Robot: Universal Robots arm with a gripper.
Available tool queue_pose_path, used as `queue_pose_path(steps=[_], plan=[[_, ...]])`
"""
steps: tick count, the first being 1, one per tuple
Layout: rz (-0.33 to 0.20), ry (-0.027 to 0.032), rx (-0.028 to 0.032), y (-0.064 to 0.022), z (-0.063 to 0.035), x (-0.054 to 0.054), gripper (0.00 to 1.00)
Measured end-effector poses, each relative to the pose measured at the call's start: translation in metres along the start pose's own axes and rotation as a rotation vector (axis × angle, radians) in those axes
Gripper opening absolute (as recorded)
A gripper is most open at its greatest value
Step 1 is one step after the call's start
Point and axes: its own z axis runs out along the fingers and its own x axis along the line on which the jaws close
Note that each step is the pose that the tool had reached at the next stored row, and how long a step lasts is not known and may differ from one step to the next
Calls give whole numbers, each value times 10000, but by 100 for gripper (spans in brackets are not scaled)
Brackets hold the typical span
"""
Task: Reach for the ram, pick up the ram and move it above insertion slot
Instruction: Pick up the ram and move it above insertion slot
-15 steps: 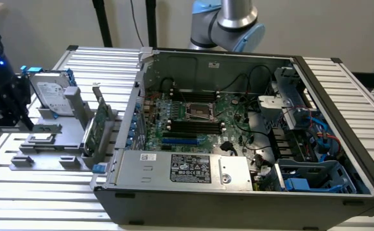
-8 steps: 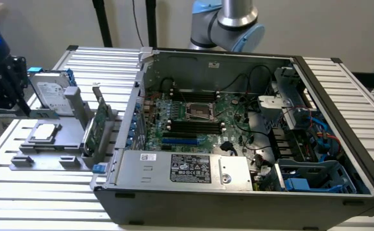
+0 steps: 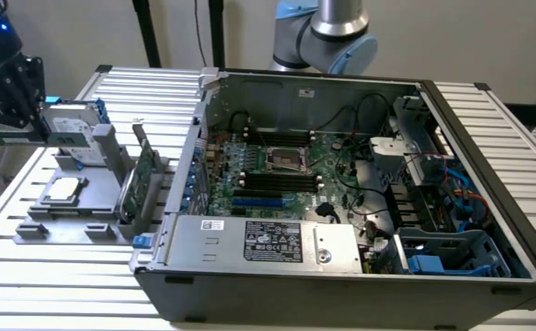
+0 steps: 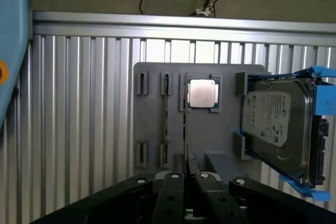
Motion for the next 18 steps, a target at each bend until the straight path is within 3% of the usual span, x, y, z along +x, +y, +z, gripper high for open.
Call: queue_pose_path(steps=[9,18], plan=[[0,-1,-6,-14,-155,-372,13],[1,-2,-32,-216,-350,-433,13]])
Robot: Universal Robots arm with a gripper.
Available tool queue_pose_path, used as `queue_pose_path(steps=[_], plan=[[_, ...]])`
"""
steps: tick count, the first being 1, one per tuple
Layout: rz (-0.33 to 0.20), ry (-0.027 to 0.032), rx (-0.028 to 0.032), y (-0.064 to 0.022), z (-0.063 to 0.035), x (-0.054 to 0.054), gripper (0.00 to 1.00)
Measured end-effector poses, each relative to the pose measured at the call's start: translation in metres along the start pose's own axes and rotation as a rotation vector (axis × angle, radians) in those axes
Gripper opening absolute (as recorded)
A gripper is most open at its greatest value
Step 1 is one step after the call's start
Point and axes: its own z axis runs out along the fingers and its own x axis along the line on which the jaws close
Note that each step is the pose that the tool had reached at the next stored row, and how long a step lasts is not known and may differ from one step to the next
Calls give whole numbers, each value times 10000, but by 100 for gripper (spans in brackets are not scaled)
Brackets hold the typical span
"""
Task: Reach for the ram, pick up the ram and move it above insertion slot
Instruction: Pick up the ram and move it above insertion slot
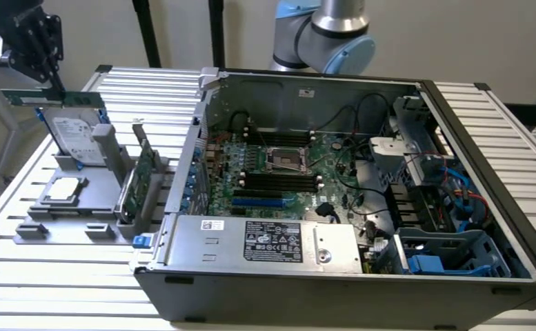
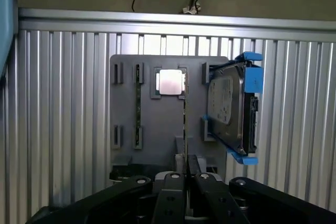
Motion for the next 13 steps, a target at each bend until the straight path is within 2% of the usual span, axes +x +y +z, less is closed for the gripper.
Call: queue_pose_path(steps=[7,13], plan=[[0,-6,-77,-181,-83,-21,13],[0,-34,-93,-369,-121,-40,13]])
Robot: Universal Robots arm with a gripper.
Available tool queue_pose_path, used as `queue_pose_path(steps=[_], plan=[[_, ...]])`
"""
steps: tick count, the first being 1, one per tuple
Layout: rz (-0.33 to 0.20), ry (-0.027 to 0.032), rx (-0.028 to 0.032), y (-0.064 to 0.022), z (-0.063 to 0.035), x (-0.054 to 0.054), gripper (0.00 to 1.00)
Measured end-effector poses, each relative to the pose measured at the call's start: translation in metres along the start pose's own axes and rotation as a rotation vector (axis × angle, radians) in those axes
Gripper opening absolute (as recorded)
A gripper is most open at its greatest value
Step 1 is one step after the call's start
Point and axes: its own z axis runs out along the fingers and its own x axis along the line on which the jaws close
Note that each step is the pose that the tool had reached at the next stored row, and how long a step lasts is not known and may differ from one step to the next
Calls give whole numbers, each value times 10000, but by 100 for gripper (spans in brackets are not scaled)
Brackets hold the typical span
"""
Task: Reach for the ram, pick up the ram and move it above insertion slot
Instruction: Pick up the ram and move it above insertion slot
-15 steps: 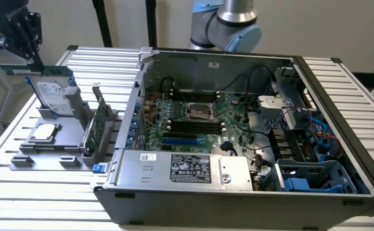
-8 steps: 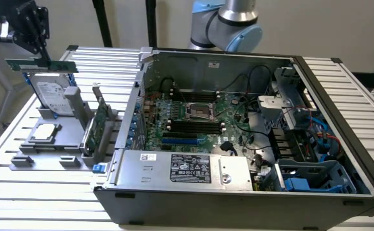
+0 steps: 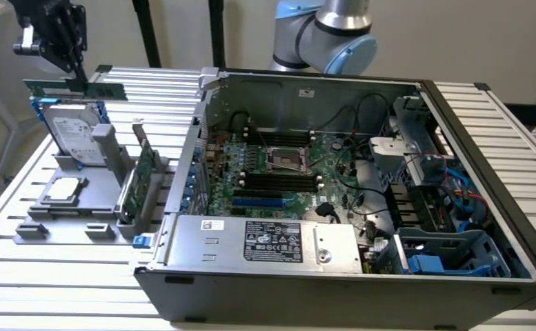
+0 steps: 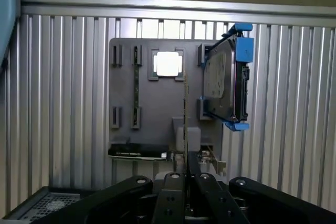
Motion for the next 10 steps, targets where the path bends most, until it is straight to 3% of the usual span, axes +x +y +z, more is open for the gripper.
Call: queue_pose_path(steps=[10], plan=[[-2,-76,-3,-366,-51,-23,13]])
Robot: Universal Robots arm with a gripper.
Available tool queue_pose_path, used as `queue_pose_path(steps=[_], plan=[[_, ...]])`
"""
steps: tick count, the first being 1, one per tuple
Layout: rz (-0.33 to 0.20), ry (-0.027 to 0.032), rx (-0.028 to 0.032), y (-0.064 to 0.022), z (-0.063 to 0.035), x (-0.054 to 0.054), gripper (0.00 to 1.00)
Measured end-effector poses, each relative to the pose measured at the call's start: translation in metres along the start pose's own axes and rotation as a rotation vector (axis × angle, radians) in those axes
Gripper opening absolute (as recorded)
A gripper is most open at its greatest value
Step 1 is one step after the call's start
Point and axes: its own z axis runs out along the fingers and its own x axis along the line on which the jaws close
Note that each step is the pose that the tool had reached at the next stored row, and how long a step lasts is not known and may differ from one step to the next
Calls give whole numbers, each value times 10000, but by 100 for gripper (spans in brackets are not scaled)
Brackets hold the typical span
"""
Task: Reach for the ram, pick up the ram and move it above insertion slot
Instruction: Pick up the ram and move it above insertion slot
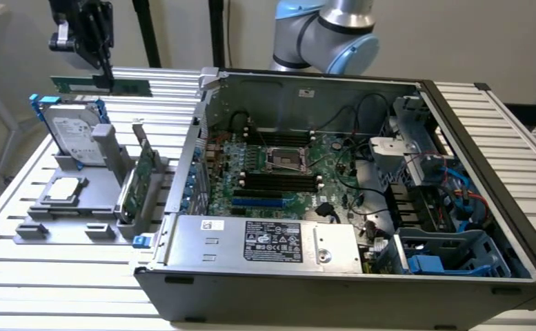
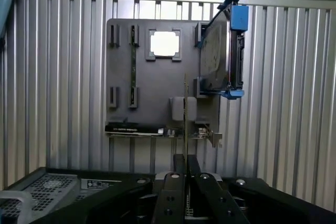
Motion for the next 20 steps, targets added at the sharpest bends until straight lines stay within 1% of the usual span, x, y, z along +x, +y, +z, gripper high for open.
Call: queue_pose_path(steps=[7,20], plan=[[-2,-49,-1,-290,-27,-9,13],[-6,-190,-4,-827,-44,-39,13]])
